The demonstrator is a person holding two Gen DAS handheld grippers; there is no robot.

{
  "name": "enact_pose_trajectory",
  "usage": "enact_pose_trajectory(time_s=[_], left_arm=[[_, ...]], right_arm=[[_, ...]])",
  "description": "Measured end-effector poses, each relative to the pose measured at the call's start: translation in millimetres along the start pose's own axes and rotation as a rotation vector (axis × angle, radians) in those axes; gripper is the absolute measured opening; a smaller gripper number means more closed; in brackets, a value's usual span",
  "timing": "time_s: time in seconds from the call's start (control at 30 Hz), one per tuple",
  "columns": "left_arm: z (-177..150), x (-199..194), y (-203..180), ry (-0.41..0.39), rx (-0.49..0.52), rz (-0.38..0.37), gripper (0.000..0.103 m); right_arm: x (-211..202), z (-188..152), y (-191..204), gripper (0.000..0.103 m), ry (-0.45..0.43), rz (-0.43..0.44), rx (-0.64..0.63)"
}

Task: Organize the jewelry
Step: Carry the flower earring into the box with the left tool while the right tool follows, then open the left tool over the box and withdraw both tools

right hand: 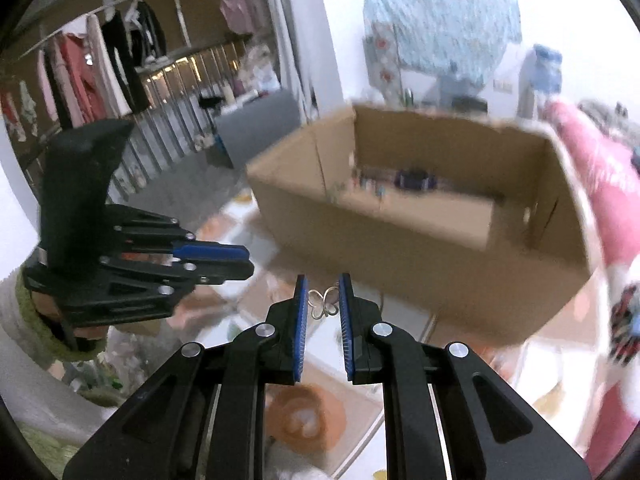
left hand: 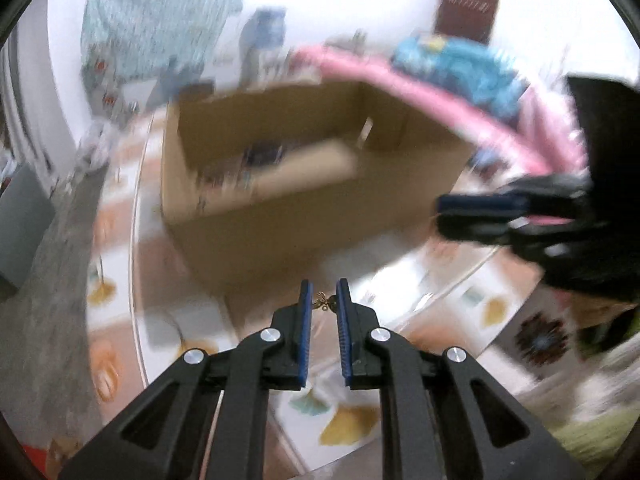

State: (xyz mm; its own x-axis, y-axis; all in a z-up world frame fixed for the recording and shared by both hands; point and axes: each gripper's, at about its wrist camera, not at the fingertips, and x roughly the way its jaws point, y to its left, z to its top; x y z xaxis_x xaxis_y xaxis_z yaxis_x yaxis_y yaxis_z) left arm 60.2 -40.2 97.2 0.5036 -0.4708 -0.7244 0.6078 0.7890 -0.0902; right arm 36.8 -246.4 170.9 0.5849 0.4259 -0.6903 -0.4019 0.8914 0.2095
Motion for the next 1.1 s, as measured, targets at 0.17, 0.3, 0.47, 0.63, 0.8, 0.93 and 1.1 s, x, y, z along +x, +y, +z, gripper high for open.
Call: enact_pose_trajectory(time_s=[0.17, 0.3, 0.47, 0.63, 0.8, 0.93, 1.1], left_arm=[[55, -14, -6, -0.109, 0.028, -0.023, 0.012], [97, 32, 4, -0.043, -0.014, -0.053, 0.012], [117, 100, 22, 0.108, -0.074, -0.052, 0.012], [121, 116, 29, 0.136, -0.115, -0.058, 0.014], [124, 117, 32, 0.132, -0.144, -0.058, 0.024], [128, 108, 34, 0.107, -0.162, -0.045, 0.031], [127, 76, 33, 0.048, -0.177, -0.024, 0.047]], right_arm=[[-22, 47, -13, 0.013, -0.112, -0.015, -0.05], [1, 76, -40, 0.013, -0.05, -0.016, -0.031], [57, 96, -92, 0.013, 0.135, -0.025, 0.1], [82, 101, -123, 0.019, 0.2, -0.019, 0.179], [75, 101, -139, 0.023, 0.166, -0.003, 0.229], [60, 102, -149, 0.025, 0.131, -0.001, 0.259], [29, 100, -152, 0.03, 0.078, -0.024, 0.277]])
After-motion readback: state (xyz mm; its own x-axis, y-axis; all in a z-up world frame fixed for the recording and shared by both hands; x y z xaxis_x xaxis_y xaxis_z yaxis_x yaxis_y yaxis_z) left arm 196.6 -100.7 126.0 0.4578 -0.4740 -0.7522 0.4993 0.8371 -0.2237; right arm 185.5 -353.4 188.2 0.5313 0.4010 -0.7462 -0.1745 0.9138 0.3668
